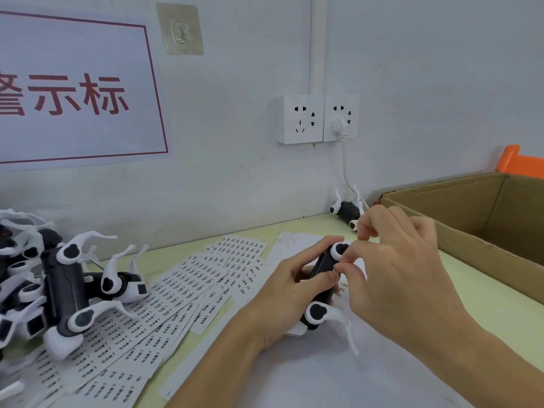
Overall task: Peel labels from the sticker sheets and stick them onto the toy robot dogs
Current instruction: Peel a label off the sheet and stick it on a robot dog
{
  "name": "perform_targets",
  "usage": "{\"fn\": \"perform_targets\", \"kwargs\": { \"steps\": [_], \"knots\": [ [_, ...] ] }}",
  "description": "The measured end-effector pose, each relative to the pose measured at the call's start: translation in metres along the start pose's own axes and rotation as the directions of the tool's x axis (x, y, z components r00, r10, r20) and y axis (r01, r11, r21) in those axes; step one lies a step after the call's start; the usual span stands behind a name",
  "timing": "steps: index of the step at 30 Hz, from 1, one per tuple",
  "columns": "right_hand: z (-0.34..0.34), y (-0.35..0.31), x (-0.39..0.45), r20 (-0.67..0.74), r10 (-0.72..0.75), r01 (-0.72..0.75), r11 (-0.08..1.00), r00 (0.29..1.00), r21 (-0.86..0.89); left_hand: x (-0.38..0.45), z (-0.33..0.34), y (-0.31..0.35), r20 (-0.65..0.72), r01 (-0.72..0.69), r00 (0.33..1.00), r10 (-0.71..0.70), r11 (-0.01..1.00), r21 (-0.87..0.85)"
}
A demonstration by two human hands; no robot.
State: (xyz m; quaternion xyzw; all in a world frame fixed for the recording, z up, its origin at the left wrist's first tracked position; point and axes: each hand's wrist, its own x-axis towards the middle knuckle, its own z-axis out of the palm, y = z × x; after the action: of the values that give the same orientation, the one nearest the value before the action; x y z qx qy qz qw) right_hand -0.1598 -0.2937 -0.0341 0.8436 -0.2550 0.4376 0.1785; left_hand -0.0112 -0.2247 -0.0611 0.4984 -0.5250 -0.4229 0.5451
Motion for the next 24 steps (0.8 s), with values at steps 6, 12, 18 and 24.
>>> {"fn": "perform_targets", "kwargs": {
  "steps": [6, 12, 18, 24],
  "knots": [
    [-0.001, -0.003, 0.000, 0.013, 0.071, -0.071, 0.997, 0.997, 0.011, 0.000, -0.001, 0.001, 0.002, -0.004, 1.000, 0.004, 1.000, 0.028],
    [-0.004, -0.003, 0.001, 0.062, 0.104, -0.102, 0.995, 0.993, -0.020, 0.000, -0.001, 0.000, 0.001, -0.004, 1.000, 0.004, 0.999, 0.041],
    [-0.007, 0.002, 0.005, 0.102, 0.142, -0.142, 0.990, 0.985, -0.007, 0.001, -0.002, -0.002, 0.010, 0.004, 1.000, -0.004, 1.000, 0.030],
    [-0.005, 0.012, 0.003, 0.104, 0.062, -0.078, 0.983, 0.993, 0.164, 0.002, -0.005, -0.004, -0.016, 0.042, 0.999, -0.045, 0.990, -0.133]
  ]
}}
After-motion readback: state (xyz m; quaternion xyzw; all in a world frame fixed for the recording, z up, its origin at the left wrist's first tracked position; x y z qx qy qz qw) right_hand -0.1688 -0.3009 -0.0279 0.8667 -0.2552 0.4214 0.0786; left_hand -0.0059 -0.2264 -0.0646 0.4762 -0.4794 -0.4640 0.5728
